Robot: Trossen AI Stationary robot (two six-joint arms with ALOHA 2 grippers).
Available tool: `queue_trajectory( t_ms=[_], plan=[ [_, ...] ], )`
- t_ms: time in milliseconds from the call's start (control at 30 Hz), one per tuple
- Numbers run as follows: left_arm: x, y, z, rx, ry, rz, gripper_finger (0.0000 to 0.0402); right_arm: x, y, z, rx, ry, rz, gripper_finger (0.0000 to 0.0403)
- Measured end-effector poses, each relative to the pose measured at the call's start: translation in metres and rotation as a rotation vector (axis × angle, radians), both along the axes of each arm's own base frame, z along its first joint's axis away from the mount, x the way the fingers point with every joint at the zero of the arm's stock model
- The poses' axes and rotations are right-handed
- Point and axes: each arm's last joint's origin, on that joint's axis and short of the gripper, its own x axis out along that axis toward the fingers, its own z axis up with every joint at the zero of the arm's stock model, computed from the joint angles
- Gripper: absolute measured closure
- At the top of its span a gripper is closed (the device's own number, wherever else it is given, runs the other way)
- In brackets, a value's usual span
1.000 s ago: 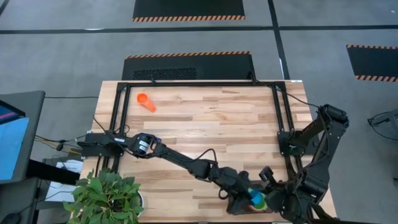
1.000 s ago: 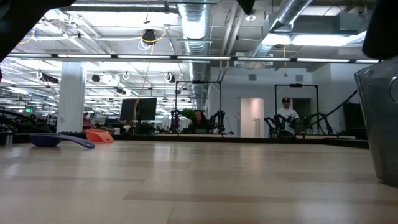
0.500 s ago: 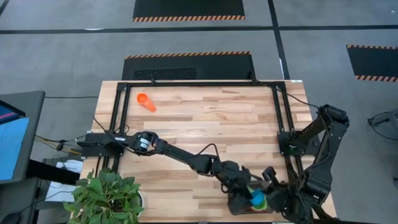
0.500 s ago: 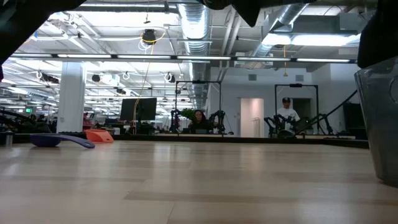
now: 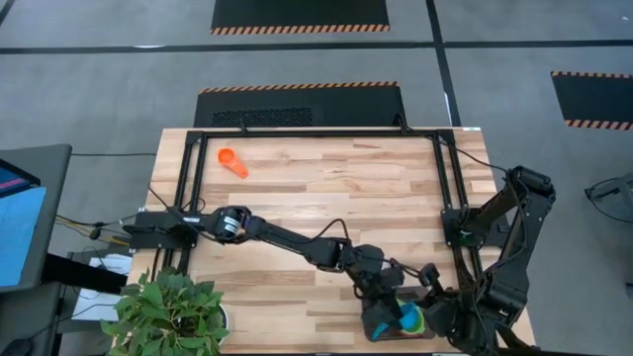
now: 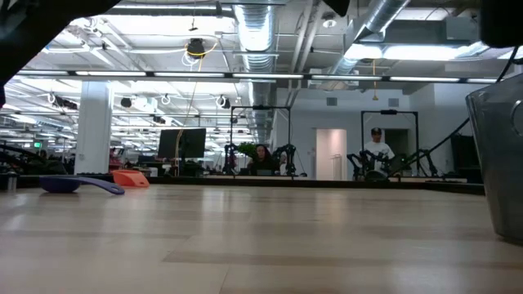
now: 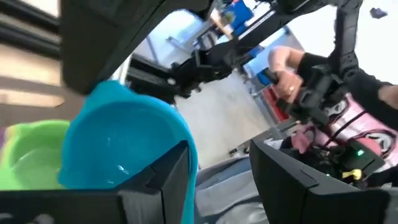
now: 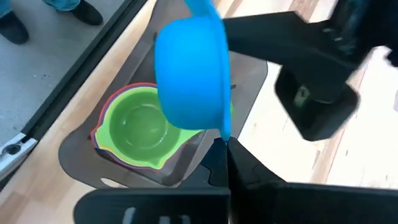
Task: Nest measuring cups in basket
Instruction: Stack the light blue measuring cup on top of the green measuring cup in the black bin
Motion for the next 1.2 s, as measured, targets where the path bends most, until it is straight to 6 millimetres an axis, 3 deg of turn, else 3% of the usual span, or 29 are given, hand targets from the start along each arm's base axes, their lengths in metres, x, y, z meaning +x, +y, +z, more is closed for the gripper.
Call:
queue_trajectory(
  t_ms=[300,633,900,1200],
  plan=[
    [0.0,0.02,-0.016,0.12,0.131,0.033,0.0245,0.0,0.0,0.0,0.001,0.001,-0.002,0.0403],
    [0.005,0.042,-0.015,0.089,0.146,0.014,0.0246,0.0,0.0,-0.001,-0.001,0.004,-0.001,0.0403],
    [0.006,0.054,-0.015,0.056,0.162,-0.025,0.0246,-0.001,0.014,-0.022,-0.09,0.044,0.023,0.0403],
    [0.006,0.054,-0.015,0.037,0.176,-0.044,0.0246,-0.011,0.024,-0.042,-0.171,0.039,-0.061,0.0403]
  ],
)
